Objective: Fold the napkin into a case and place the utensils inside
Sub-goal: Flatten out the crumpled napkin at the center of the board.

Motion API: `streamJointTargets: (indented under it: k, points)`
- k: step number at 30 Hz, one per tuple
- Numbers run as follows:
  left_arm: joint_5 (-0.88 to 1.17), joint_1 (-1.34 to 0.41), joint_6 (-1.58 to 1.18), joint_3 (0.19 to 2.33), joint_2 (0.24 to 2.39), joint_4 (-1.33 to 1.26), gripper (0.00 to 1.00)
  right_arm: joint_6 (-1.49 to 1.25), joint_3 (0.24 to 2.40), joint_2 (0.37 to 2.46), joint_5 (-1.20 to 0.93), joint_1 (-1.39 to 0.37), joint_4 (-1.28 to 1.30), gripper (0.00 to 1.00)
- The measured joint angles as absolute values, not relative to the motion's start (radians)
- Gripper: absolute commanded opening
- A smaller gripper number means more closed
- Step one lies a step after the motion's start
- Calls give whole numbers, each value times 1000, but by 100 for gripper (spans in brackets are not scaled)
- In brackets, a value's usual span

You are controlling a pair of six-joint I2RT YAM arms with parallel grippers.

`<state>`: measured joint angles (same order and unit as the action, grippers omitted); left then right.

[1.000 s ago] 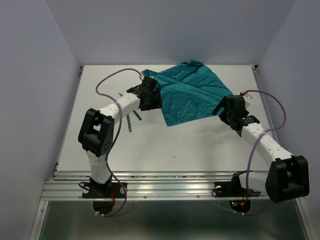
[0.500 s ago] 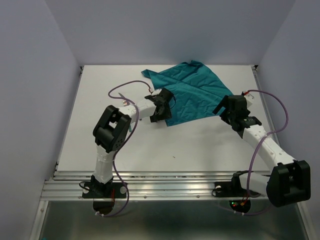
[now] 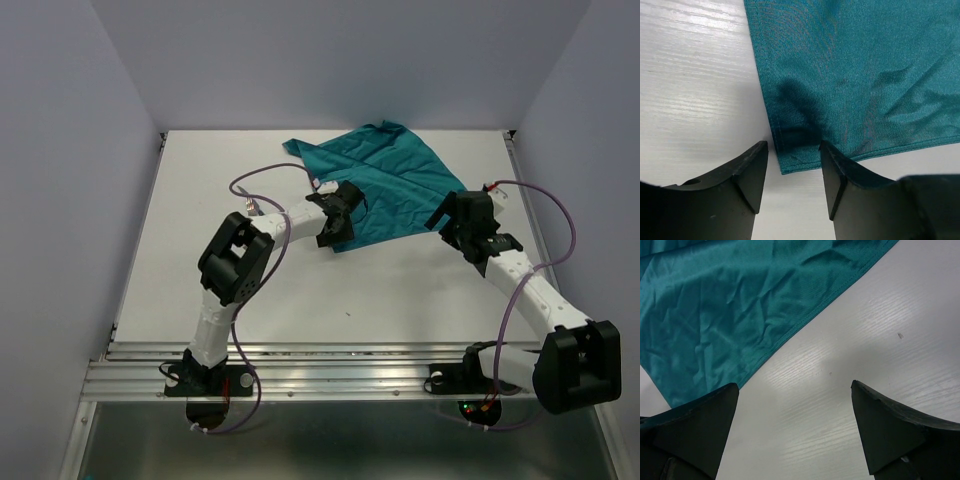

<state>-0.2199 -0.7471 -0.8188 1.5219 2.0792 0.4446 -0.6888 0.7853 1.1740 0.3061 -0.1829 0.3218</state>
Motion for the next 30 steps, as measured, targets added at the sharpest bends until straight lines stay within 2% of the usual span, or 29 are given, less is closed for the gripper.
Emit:
streamJointTargets:
  k: [10,14,15,16,26,30]
  points:
    - [-286,-777,-837,1564,2109,501,38,-690,783,1174,301,-183,322,100]
    - [-303,-781,-836,1573,2116,517,16,-690,781,1174,299,-183,322,100]
    - [-307,-782,-836,1574,2116,518,5,-690,781,1174,299,-183,322,100]
    - [-308,-782,-834,1574,2117,519,0,-690,779,1174,299,-183,321,100]
    - [-330,-784,-789,1570,2114,515,0,-689,769,1175,299,-183,321,100]
    - [-335,-783,-746,1469,2050,484,0,-685,769,1179,300,-183,321,100]
